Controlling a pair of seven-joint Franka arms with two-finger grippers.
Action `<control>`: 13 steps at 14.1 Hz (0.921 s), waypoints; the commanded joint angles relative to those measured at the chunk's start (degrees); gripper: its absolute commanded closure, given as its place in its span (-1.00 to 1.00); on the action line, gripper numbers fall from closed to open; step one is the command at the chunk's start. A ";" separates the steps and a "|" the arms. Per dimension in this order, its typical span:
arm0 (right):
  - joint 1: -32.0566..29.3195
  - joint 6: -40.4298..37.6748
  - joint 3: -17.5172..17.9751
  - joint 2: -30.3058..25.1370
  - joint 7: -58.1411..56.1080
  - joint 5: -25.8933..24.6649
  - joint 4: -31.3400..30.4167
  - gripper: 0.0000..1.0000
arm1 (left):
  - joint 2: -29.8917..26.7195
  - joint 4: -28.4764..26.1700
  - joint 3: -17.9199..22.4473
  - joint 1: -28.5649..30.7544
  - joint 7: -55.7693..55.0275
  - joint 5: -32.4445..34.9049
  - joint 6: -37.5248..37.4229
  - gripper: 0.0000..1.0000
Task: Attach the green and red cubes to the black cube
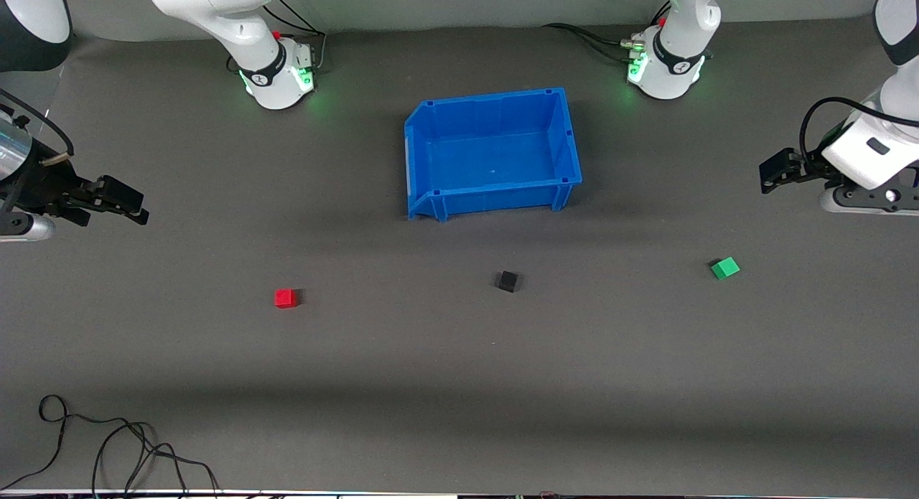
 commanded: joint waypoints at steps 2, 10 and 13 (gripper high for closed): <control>1.15 0.36 -0.24 1.64 19.15 1.13 2.99 -1.00 | 0.49 -0.72 -0.06 4.64 0.84 -0.43 -0.39 -0.94; 4.84 -0.35 -0.24 5.60 67.35 6.04 3.36 -1.00 | 11.64 -0.72 -0.23 7.99 -10.73 -0.43 3.73 -0.87; 4.41 0.00 -0.77 6.57 70.91 11.40 0.38 -1.00 | 17.97 -0.64 -0.67 7.55 -17.59 -0.61 8.38 -0.95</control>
